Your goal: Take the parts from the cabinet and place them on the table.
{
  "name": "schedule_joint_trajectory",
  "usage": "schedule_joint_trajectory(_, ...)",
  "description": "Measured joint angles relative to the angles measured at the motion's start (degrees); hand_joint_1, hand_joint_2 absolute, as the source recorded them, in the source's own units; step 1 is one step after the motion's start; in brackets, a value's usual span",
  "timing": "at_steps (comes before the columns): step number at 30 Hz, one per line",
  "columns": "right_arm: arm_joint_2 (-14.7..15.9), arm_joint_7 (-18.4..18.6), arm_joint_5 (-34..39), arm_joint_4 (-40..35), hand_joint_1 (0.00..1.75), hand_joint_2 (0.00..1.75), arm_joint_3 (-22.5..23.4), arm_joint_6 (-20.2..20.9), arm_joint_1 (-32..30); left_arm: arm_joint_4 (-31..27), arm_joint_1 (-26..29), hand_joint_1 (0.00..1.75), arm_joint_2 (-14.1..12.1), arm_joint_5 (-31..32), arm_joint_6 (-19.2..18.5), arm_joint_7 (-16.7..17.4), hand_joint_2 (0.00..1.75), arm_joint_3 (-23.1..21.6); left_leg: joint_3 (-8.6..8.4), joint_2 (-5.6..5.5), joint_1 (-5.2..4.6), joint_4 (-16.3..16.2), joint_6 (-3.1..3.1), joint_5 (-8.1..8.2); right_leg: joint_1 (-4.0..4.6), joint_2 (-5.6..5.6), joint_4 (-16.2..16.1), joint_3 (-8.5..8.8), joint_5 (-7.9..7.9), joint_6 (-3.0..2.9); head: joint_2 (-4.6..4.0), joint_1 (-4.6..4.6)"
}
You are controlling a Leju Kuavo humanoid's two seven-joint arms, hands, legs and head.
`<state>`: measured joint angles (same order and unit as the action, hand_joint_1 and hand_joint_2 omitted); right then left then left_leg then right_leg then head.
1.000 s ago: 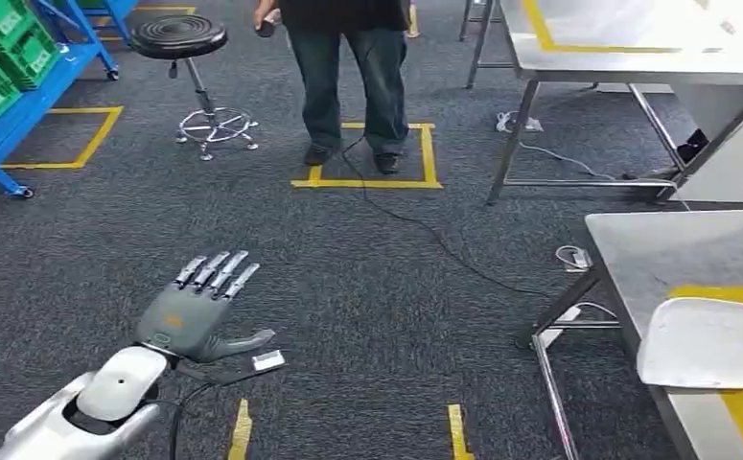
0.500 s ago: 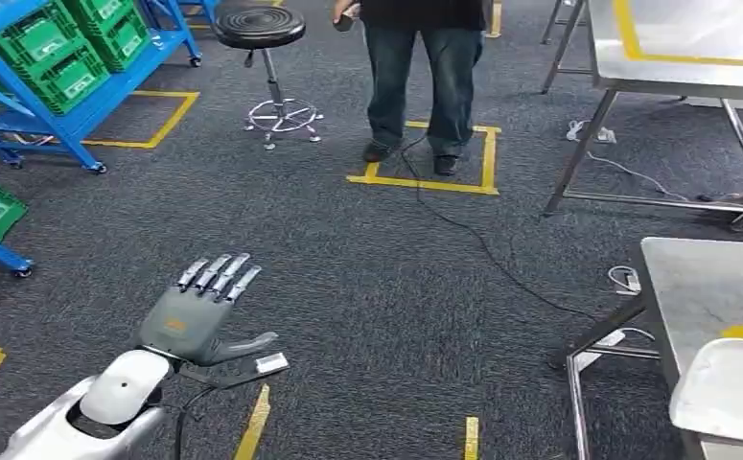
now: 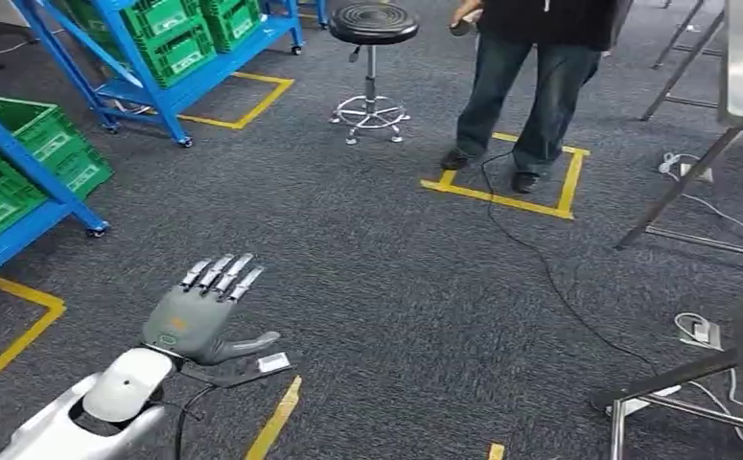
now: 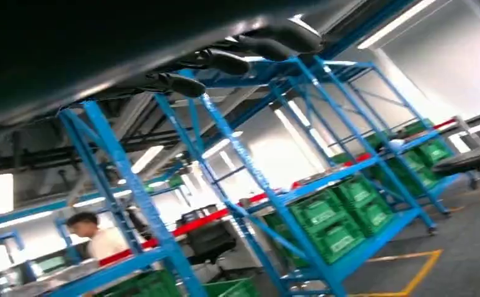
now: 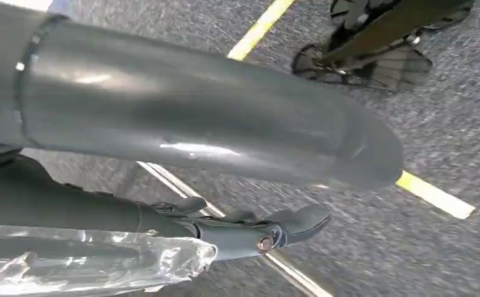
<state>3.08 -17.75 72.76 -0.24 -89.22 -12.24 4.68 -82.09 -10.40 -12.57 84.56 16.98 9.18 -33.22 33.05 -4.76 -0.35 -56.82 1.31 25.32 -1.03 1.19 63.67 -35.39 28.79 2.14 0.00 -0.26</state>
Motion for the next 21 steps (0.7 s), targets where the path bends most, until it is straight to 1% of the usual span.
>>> schedule_joint_trajectory(1,0.0,0.1,0.0,0.0,0.0,0.0,0.0,0.1,-0.1,0.0,0.0,0.0,0.0,0.0,0.0,0.0,0.0,0.0,0.01,-0.69,0.04,-0.1,-0.35,0.17,-0.55,3.27,-4.0,1.64,-1.15,0.19,0.0,0.07)
schedule_joint_trajectory(2,0.0,0.2,0.0,0.0,0.0,0.0,0.0,0.2,-0.1,0.0,-0.1,0.0,0.0,0.0,0.0,0.0,0.0,0.0,0.4,-1.41,-0.27,-0.7,-0.68,0.3,-0.82,4.43,-5.6,2.73,-0.46,0.0,0.0,0.09)
schedule_joint_trajectory(3,0.0,0.2,0.0,0.0,0.0,0.0,0.0,0.3,-0.1,0.0,-0.1,0.0,0.1,0.0,-0.1,0.0,0.0,0.0,0.73,-1.92,-0.1,-0.5,-1.0,-0.03,-0.59,3.67,-5.2,2.8,-0.5,-0.32,0.02,-0.04)
schedule_joint_trajectory(4,0.0,0.2,0.0,0.0,0.0,0.0,0.0,0.3,0.0,0.0,0.0,0.0,0.1,0.0,-0.1,0.0,0.0,0.0,0.9,-2.68,0.12,-0.5,-1.34,-0.22,-0.31,3.21,-5.0,2.73,-0.46,-0.63,0.0,0.04)
schedule_joint_trajectory(5,0.0,0.2,0.0,0.0,0.0,0.0,0.0,0.3,0.0,0.0,0.2,0.0,0.0,-0.1,-0.2,0.0,0.0,0.0,1.0,-3.21,0.28,-0.4,-1.6,-0.3,-0.18,2.65,-5.0,2.79,-0.45,-0.93,0.0,-0.02)
schedule_joint_trajectory(6,-0.1,0.2,0.0,0.0,0.0,0.0,0.0,0.3,0.0,0.0,0.2,0.0,-0.2,-0.1,-0.2,0.0,0.0,0.0,1.13,-3.74,0.25,-0.6,-1.89,-0.03,-0.69,1.79,-5.4,2.94,-0.66,-1.35,0.0,0.04)
schedule_joint_trajectory(7,-0.1,0.1,0.0,0.0,0.0,0.0,0.0,0.4,0.1,0.0,0.2,0.0,-0.1,-0.1,-0.1,0.0,0.0,0.0,1.42,-0.67,-0.08,-1.5,-2.17,0.84,-0.55,1.2,-5.5,3.19,-0.67,-1.68,0.0,-0.13)
schedule_joint_trajectory(8,-0.1,0.1,0.0,0.0,0.0,0.0,0.0,0.3,0.1,0.0,0.0,0.0,-0.1,-0.1,-0.2,0.0,0.0,0.0,2.89,2.04,-0.01,-4.7,-2.48,2.84,-0.41,0.37,-5.5,3.3,-0.51,-2.27,0.0,-0.75)
schedule_joint_trajectory(9,-0.1,0.1,0.0,0.0,0.0,0.0,0.0,0.4,0.0,0.0,-0.1,0.0,0.0,-0.1,-0.2,0.0,0.0,0.0,4.93,3.25,0.15,-9.0,-2.7,4.91,-0.22,-0.39,-5.5,3.37,-0.4,-2.44,0.0,-0.68)
schedule_joint_trajectory(10,-0.1,0.2,0.0,0.0,0.0,0.0,0.0,0.3,-0.3,0.1,0.0,0.0,0.0,-0.1,-0.2,0.0,0.0,0.0,7.4,3.91,0.3,-13.9,-2.85,6.95,-0.05,-1.32,-5.5,3.42,-0.26,-2.65,0.0,-0.7)
schedule_joint_trajectory(11,-0.1,0.2,0.0,0.1,0.0,0.0,0.0,0.3,-0.4,0.1,0.1,0.0,0.0,-0.1,-0.2,0.0,0.0,-0.1,9.29,4.15,0.38,-17.5,-2.96,8.02,0.04,-2.14,-5.5,3.44,-0.15,-2.72,0.0,-0.7)
schedule_joint_trajectory(12,-0.1,0.2,0.0,0.1,0.0,0.0,0.0,0.3,-0.4,0.2,0.3,0.0,0.0,-0.1,-0.2,0.0,0.0,-0.1,9.89,4.23,0.42,-18.5,-3.01,7.67,0.11,-2.87,-5.5,3.52,-0.08,-2.78,0.0,-0.72)
schedule_joint_trajectory(13,-0.1,0.2,0.0,0.1,0.0,0.0,0.0,0.3,-0.4,0.3,0.3,0.0,0.0,-0.1,-0.2,0.0,0.0,-0.1,9.19,4.32,0.44,-17.0,-2.94,6.0,0.21,-3.61,-5.5,3.66,0.08,-2.76,0.0,-0.72)
schedule_joint_trajectory(14,-0.1,0.2,0.0,0.1,0.0,0.0,0.0,0.3,-0.3,0.3,0.3,0.0,0.0,-0.1,-0.2,0.0,0.0,-0.1,7.12,4.54,0.41,-12.9,-2.69,3.31,0.33,-4.35,-5.5,3.94,0.25,-2.73,0.0,-0.74)
schedule_joint_trajectory(15,-0.1,0.2,0.0,0.1,0.0,0.0,0.0,0.4,-0.3,0.3,0.3,0.0,0.0,-0.1,-0.2,0.0,0.0,-0.1,4.51,5.37,0.24,-8.1,-2.23,0.8,0.46,-4.98,-5.5,4.28,0.45,-2.66,0.0,-0.7)
schedule_joint_trajectory(16,-0.1,0.2,0.0,0.1,0.0,0.0,0.0,0.4,-0.2,0.3,0.1,0.0,0.0,-0.1,-0.2,0.0,0.0,-0.1,1.91,7.6,-0.18,-3.4,-1.44,-1.01,0.56,-5.62,-5.5,4.64,0.68,-2.57,0.0,-0.74)
schedule_joint_trajectory(17,-0.2,0.1,0.0,0.1,0.0,0.0,0.0,0.4,-0.2,0.3,-0.1,0.0,0.0,-0.1,-0.2,0.0,0.0,-0.1,0.97,9.61,-0.93,-1.8,-0.98,-0.02,1.03,-6.18,-5.4,4.74,1.04,-2.21,0.0,-0.63)
schedule_joint_trajectory(18,-0.2,0.2,0.0,0.1,0.0,0.0,0.0,0.5,-0.2,0.3,-0.3,0.0,0.1,-0.1,-0.2,0.0,0.0,-0.1,0.98,9.24,-0.94,-1.2,-0.7,0.15,1.06,-6.87,-5.3,4.61,1.13,-2.01,0.0,-0.68)
schedule_joint_trajectory(19,-0.2,0.2,0.0,0.1,0.0,0.0,0.0,0.6,-0.2,0.3,-0.3,0.0,0.1,-0.1,-0.2,0.0,0.0,-0.1,1.25,8.51,-1.0,-1.2,-0.66,0.13,1.04,-7.65,-5.4,4.7,1.2,-1.85,0.0,-0.48)
schedule_joint_trajectory(20,-0.2,0.2,0.0,0.1,0.0,0.0,0.0,0.7,-0.1,0.4,-0.3,0.0,0.1,-0.1,-0.3,0.0,0.0,-0.1,1.35,7.74,-1.03,-1.1,-0.52,0.12,0.99,-8.41,-5.6,4.89,1.24,-1.64,0.0,-0.64)
schedule_joint_trajectory(21,-0.2,0.2,0.0,0.1,0.0,0.0,0.0,0.8,0.2,0.4,-0.3,0.0,0.1,-0.1,-0.3,0.0,0.0,-0.1,1.13,7.02,-0.86,-0.5,-0.17,-0.15,1.14,-9.03,-5.7,5.27,1.44,-1.21,0.0,-0.59)
